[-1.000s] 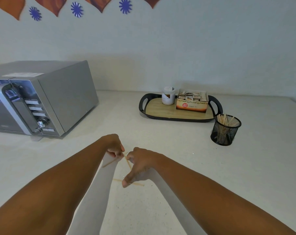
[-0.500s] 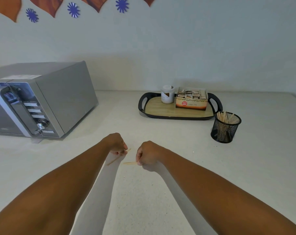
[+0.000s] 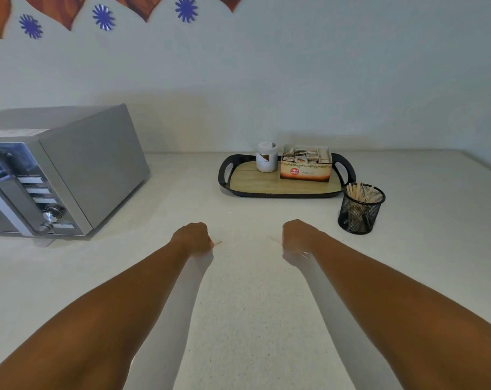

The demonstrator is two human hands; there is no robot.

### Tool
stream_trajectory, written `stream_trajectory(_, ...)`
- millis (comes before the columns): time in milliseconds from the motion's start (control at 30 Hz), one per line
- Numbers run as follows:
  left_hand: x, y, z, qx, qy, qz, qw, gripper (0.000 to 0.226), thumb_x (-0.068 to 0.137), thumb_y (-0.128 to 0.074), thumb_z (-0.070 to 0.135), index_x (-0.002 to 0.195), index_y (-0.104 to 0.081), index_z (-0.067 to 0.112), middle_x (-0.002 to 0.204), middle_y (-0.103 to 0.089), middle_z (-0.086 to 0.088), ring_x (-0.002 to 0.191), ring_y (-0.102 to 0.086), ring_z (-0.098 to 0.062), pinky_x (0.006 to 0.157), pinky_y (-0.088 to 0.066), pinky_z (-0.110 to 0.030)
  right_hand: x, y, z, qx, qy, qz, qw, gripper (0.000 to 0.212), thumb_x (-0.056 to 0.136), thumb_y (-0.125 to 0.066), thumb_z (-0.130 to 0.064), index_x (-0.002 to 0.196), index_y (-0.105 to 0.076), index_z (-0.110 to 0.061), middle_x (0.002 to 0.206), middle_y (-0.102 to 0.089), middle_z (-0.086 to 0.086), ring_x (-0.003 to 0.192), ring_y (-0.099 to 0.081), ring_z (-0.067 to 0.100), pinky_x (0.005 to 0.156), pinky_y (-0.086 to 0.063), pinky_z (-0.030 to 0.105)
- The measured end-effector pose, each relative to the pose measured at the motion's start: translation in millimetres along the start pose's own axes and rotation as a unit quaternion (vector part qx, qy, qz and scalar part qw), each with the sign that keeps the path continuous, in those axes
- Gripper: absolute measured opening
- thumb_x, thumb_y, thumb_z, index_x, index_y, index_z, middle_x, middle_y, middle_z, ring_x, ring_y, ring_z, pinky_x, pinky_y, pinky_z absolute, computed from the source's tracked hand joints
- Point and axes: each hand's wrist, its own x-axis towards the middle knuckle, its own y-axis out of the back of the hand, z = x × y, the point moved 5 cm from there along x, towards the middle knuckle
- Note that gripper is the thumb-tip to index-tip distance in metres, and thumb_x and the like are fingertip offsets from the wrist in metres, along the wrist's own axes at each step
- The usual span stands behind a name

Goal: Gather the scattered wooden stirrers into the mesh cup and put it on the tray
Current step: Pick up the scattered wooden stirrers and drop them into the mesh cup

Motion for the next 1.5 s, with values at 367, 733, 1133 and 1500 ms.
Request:
stream_trajectory(367,5.1,0.4,72.3,-0.042,-0.068,0.035,0.996,0.022,0.097,-0.049,0.015,0.110,-0.064,0.005,0.104,-0.065,-0.008,0.090,-0.058,-0.021,0.074,-0.043,-0.027,-13.1,4.9,21.9,0.020,-0.028,-0.014,0.999,0.048,0.061,-0.085,-0.013,0.105,-0.066,-0.007,0.101,-0.063,0.007,0.091,-0.068,0.025,0.055,-0.046,0.023)
stream_trajectory(733,19.6,7.5,130.4,-0.195,-0.099,0.042,0.975,0.018,0.093,-0.066,0.019,0.110,-0.073,0.015,0.120,-0.065,0.000,0.112,-0.059,-0.020,0.083,-0.042,-0.025,-13.7,11.5,52.9,0.094,-0.044,0.025,0.994,0.007,0.084,-0.064,-0.015,0.079,-0.067,-0.010,0.083,-0.060,0.004,0.088,-0.060,0.022,0.059,-0.039,0.023)
stream_trajectory(1133,8.6,-15.5,194.1,-0.159,-0.097,-0.039,0.982,0.019,0.091,-0.066,0.026,0.091,-0.066,0.008,0.074,-0.055,0.000,0.078,-0.058,-0.016,0.058,-0.039,-0.023,-34.5,20.7,82.9,0.226,-0.126,0.011,0.966,0.041,0.066,-0.053,0.009,0.103,-0.070,0.000,0.119,-0.066,0.016,0.078,-0.064,0.027,0.048,-0.035,0.025)
stream_trajectory(1500,1.3,-16.0,222.5,-0.167,-0.119,0.014,0.979,0.019,0.087,-0.074,0.021,0.102,-0.076,0.010,0.095,-0.073,-0.004,0.084,-0.069,-0.017,0.068,-0.052,-0.025,-35.2,12.7,101.6,0.299,-0.146,0.018,0.943,0.046,0.082,-0.056,0.004,0.128,-0.054,0.001,0.097,-0.059,0.013,0.082,-0.062,0.026,0.074,-0.054,0.030)
